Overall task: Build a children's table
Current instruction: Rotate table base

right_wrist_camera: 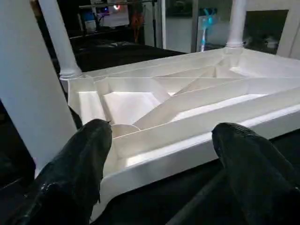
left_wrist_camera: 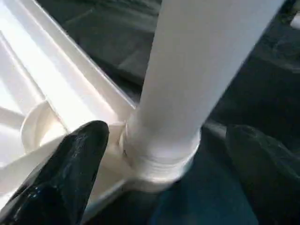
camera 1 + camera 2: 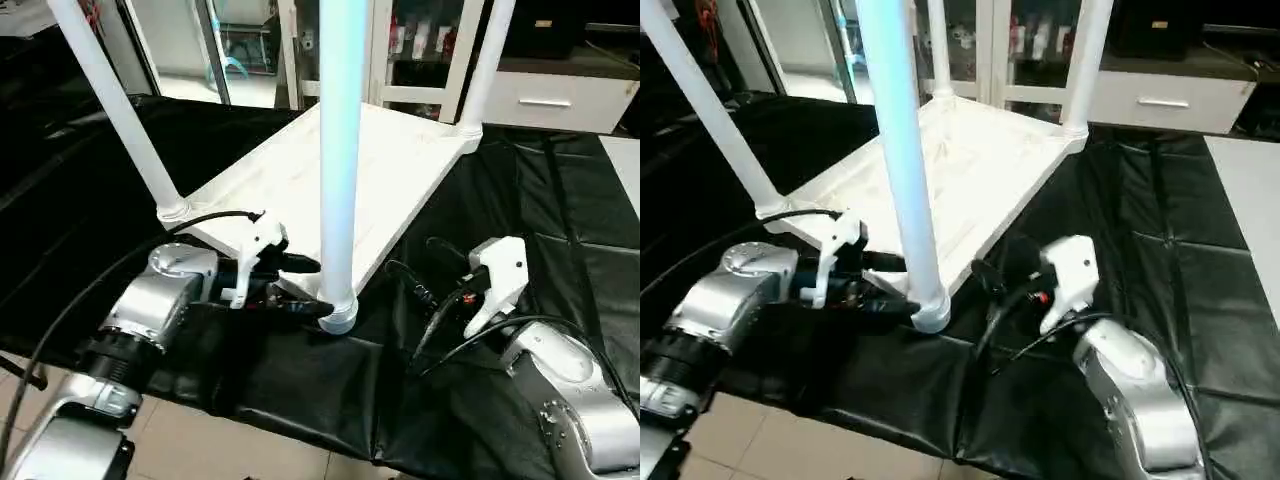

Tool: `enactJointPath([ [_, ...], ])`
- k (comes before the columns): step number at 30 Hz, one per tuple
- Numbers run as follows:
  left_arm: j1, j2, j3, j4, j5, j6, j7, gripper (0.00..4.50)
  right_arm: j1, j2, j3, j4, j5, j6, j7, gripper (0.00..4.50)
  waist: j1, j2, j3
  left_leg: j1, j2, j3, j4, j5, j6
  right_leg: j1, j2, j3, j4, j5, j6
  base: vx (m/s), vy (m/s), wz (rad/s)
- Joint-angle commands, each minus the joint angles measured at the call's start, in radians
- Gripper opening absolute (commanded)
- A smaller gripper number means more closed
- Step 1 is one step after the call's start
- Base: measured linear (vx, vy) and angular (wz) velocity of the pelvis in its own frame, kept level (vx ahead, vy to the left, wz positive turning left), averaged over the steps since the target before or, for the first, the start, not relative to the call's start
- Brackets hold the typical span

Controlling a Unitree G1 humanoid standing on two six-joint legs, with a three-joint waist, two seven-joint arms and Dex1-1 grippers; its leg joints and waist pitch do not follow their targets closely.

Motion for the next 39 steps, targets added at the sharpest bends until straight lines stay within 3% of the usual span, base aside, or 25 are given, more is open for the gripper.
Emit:
enactJointPath([
  [1, -0.032, 0.011, -0.016, 0.045, 0.056, -0.056, 0.031, 4.48, -0.014, -0.012, 0.009, -0.035, 0.013, 0.020, 0.020, 3.78, 0.003, -0.017, -0.062, 0.003, 0.014, -0.005, -0.074, -0.211, 0.049, 0.050, -0.043, 0.032, -0.081, -0.271, -0.198, 0.000, 0.000, 0.00],
  [7, -0.092, 0.029, -0.060, 0.164, 0.158, -0.168, 0.076, 4.48, -0.024, -0.038, 0.022, -0.053, 0.024, 0.038, 0.052, 3.78, 0.006, -0.016, -0.067, 0.001, 0.010, -0.006, -0.070, -0.187, 0.050, 0.054, -0.042, 0.032, -0.080, -0.224, -0.190, 0.000, 0.000, 0.00],
  [10, -0.121, 0.035, -0.089, 0.208, 0.204, -0.202, 0.089, 4.48, -0.027, -0.042, 0.024, -0.061, 0.028, 0.047, 0.053, 3.78, 0.009, -0.011, -0.069, 0.001, 0.012, -0.008, -0.070, -0.172, 0.049, 0.056, -0.045, 0.032, -0.073, -0.185, -0.204, 0.000, 0.000, 0.00],
  [12, -0.140, 0.026, -0.125, 0.244, 0.252, -0.231, 0.098, 4.48, -0.028, -0.037, 0.035, -0.071, 0.028, 0.054, 0.046, 3.78, 0.008, -0.016, -0.069, 0.000, 0.011, -0.007, -0.069, -0.167, 0.051, 0.057, -0.043, 0.032, -0.073, -0.165, -0.216, 0.000, 0.000, 0.00],
  [16, -0.159, -0.001, -0.160, 0.312, 0.308, -0.282, 0.131, 4.48, -0.021, -0.038, 0.051, -0.092, 0.027, 0.065, 0.050, 3.78, 0.012, -0.014, -0.070, -0.001, 0.011, -0.007, -0.067, -0.156, 0.056, 0.060, -0.046, 0.033, -0.071, -0.141, -0.228, 0.000, 0.000, 0.00],
  [24, -0.206, -0.044, -0.231, 0.490, 0.437, -0.387, 0.248, 4.48, -0.028, -0.037, 0.079, -0.137, 0.038, 0.094, 0.054, 3.78, 0.020, -0.014, -0.066, 0.001, 0.011, -0.009, -0.070, -0.195, 0.041, 0.059, -0.047, 0.034, -0.080, -0.208, -0.206, 0.000, 0.000, 0.00],
  [29, -0.222, -0.045, -0.237, 0.525, 0.463, -0.389, 0.270, 4.31, -0.037, -0.035, 0.103, -0.152, 0.035, 0.100, 0.055, 3.78, 0.025, -0.016, -0.063, 0.006, 0.013, -0.009, -0.072, -0.223, 0.032, 0.053, -0.049, 0.034, -0.087, -0.294, -0.187, 0.000, 0.000, 0.00],
  [35, -0.224, -0.045, -0.218, 0.531, 0.443, -0.380, 0.204, 3.71, -0.049, -0.029, 0.129, -0.162, 0.030, 0.112, 0.051, 3.78, 0.032, -0.019, -0.064, 0.003, 0.014, -0.010, -0.075, -0.209, 0.028, 0.052, -0.050, 0.036, -0.084, -0.283, -0.184, 0.000, 0.000, 0.00],
  [36, -0.222, -0.044, -0.215, 0.528, 0.438, -0.378, 0.197, 3.71, -0.051, -0.026, 0.134, -0.161, 0.026, 0.112, 0.046, 3.78, 0.032, -0.024, -0.066, 0.002, 0.014, -0.010, -0.075, -0.207, 0.029, 0.053, -0.050, 0.035, -0.083, -0.275, -0.185, 0.000, 0.000, 0.00],
  [39, -0.208, -0.042, -0.207, 0.516, 0.428, -0.375, 0.179, 3.48, -0.078, -0.002, 0.143, -0.126, -0.020, 0.097, -0.011, 3.78, 0.030, -0.021, -0.069, 0.001, 0.014, -0.011, -0.075, -0.189, 0.023, 0.052, -0.049, 0.035, -0.076, -0.223, -0.196, 0.000, 0.000, 0.00],
])
